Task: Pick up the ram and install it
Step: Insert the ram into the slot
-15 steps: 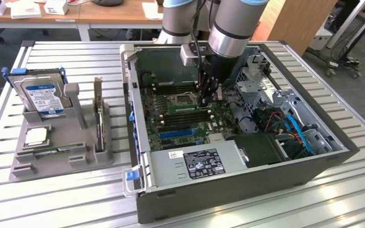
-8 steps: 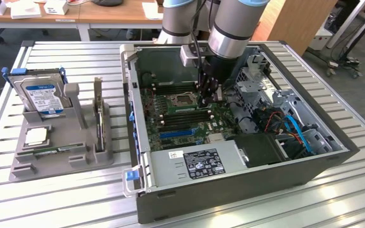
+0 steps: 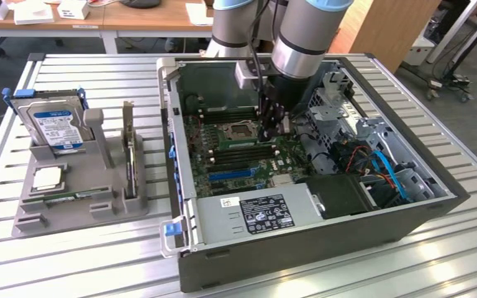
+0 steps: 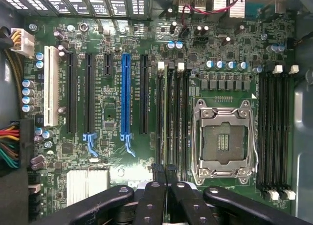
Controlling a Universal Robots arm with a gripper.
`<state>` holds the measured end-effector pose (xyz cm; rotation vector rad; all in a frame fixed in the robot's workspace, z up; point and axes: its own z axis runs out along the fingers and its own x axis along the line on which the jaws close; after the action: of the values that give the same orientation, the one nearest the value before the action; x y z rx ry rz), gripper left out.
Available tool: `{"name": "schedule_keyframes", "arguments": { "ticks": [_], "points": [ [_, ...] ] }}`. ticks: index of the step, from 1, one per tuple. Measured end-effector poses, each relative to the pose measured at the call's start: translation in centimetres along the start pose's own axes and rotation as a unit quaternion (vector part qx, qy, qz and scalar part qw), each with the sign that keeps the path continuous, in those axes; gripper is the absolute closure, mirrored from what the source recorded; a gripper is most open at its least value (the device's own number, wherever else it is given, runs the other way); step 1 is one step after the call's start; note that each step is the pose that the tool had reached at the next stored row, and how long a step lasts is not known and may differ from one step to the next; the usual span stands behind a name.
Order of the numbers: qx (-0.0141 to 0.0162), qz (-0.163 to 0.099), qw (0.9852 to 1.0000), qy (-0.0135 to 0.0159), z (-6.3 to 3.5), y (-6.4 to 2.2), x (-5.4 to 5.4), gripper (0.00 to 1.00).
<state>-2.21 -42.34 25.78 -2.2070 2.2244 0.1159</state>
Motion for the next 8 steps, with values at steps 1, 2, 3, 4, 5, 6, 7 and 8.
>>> {"name": "schedule_keyframes", "arguments": {
  "ticks": [1, 2, 3, 4, 5, 6, 7, 8],
  "points": [
    [0.0000, 0.000, 1.0000, 0.0000, 0.07, 0.00, 0.00, 0.89],
    [0.0000, 0.000, 1.0000, 0.0001, 0.12, -0.01, 0.01, 0.89],
    [0.0000, 0.000, 1.0000, 0.0001, 0.15, -0.01, 0.01, 0.89],
    [-0.0001, 0.000, 1.0000, 0.0002, 0.15, -0.01, 0.01, 0.89],
    [-0.0001, 0.000, 1.0000, 0.0003, 0.15, -0.01, 0.01, 0.89],
    [0.0000, 0.000, 1.0000, 0.0002, 0.16, -0.01, 0.01, 0.89],
    [0.0000, 0.000, 1.0000, 0.0000, 0.19, 0.01, 0.01, 0.89],
    [0.0000, 0.000, 1.0000, 0.0000, 0.21, 0.07, 0.01, 0.89]
  ]
}}
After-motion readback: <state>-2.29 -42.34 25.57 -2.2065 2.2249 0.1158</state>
